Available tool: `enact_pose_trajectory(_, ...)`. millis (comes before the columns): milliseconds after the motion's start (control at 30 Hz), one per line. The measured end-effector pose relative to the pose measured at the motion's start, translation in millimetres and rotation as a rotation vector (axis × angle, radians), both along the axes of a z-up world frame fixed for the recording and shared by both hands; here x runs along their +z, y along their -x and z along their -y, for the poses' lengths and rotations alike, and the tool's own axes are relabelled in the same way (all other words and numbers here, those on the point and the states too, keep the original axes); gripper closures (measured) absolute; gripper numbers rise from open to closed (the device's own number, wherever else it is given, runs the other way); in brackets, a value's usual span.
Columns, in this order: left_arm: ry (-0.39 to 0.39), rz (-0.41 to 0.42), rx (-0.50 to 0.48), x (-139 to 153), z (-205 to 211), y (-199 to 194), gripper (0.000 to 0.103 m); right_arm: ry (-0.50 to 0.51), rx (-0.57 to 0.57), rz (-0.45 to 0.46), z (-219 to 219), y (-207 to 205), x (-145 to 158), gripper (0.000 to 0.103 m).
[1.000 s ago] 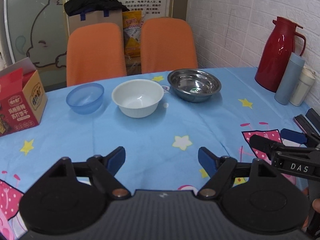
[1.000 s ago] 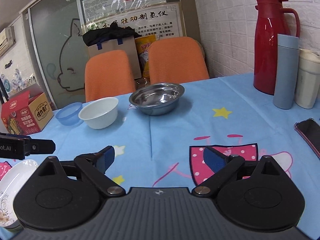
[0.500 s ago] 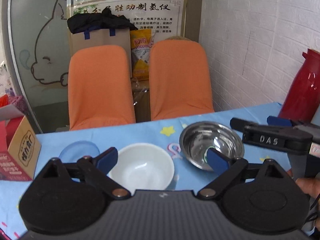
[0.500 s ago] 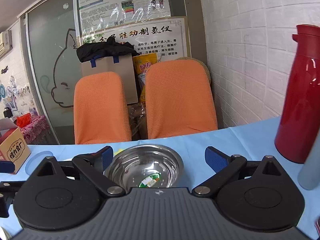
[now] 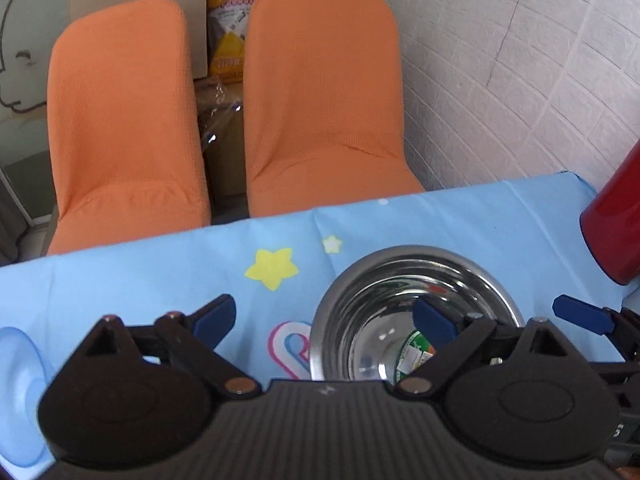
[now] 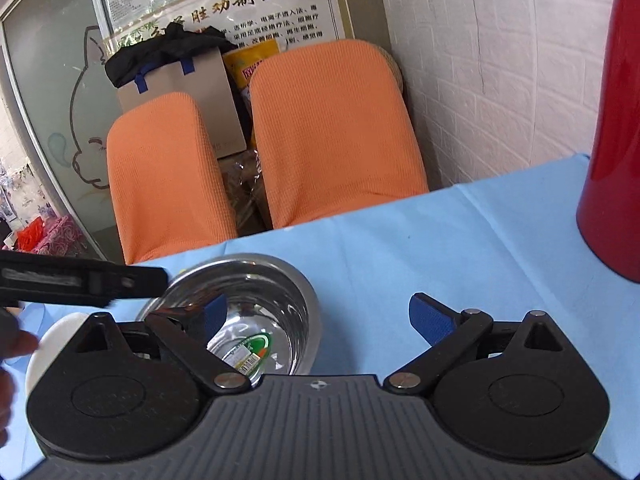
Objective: Organize plates and bowls
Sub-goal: 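Close the left gripper on the steel bowl rim while the right gripper grips it too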
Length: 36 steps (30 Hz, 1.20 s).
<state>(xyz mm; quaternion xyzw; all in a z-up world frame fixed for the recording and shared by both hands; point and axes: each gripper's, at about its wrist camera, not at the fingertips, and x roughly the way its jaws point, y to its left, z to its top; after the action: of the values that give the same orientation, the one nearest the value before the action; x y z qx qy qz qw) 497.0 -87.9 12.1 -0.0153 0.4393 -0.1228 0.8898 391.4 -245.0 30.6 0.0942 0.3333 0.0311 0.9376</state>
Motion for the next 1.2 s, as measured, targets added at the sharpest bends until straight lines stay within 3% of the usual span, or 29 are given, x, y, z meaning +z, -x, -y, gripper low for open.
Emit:
enact_pose_trajectory(133,0.006,-0.007,-0.026,-5.4,4.2,-4.3,0.009,-0.002,0.023,-0.044,-4.3,-10.6,-6.3,0.000)
enact_pose_trajectory(233,-0.030,-0.006,-0.041,-9.6,9.5,-4.4,0.018,-0.006,0.050,-0.070,-8.3,-13.5,-12.2,0.000)
enact_pose_trajectory(300,-0.041,-0.021,-0.056,-13.2,12.2,-4.7,0.042,0.015,0.076,-0.085,-12.9,-15.0,-16.1,0.000)
enact_pose_trajectory(367,-0.060,-0.051,-0.080,-20.0,15.6,-7.3,0.058,0.055,0.095,-0.091,-18.8,-16.7,-21.0,0.000)
enact_pose_trajectory(433,-0.077,-0.061,-0.087,-25.4,19.0,-6.7,0.074,0.127,0.097,-0.082,-25.6,-17.0,-21.0,0.027)
enact_pose_trajectory(467,-0.090,-0.056,-0.084,-26.6,20.9,-5.8,0.078,0.129,0.102,-0.083,-26.2,-17.7,-20.2,0.032)
enact_pose_trajectory(500,-0.097,-0.048,-0.073,-26.3,21.1,-5.3,0.078,0.098,0.122,-0.087,-25.2,-19.8,-19.1,0.042)
enact_pose_trajectory(533,-0.094,-0.047,-0.069,-24.8,20.8,-5.0,0.078,0.075,0.130,-0.094,-25.4,-20.1,-18.5,0.044)
enact_pose_trajectory(833,-0.064,-0.017,-0.047,17.0,3.1,32.0,0.079,0.128,0.132,0.004,-35.3,3.7,16.1,0.043)
enact_pose_trajectory(933,-0.110,0.033,-0.054,33.5,-1.5,71.0,0.079,0.172,0.159,0.041,-48.0,39.6,21.9,0.036)
enact_pose_trajectory(1033,-0.070,0.025,-0.063,40.8,-4.9,115.6,0.077,0.170,0.195,0.054,-58.8,79.6,26.6,0.029)
enact_pose_trajectory(1200,-0.050,0.005,-0.084,33.1,-8.7,187.4,0.077,0.185,0.187,0.057,-73.5,146.8,28.7,0.029)
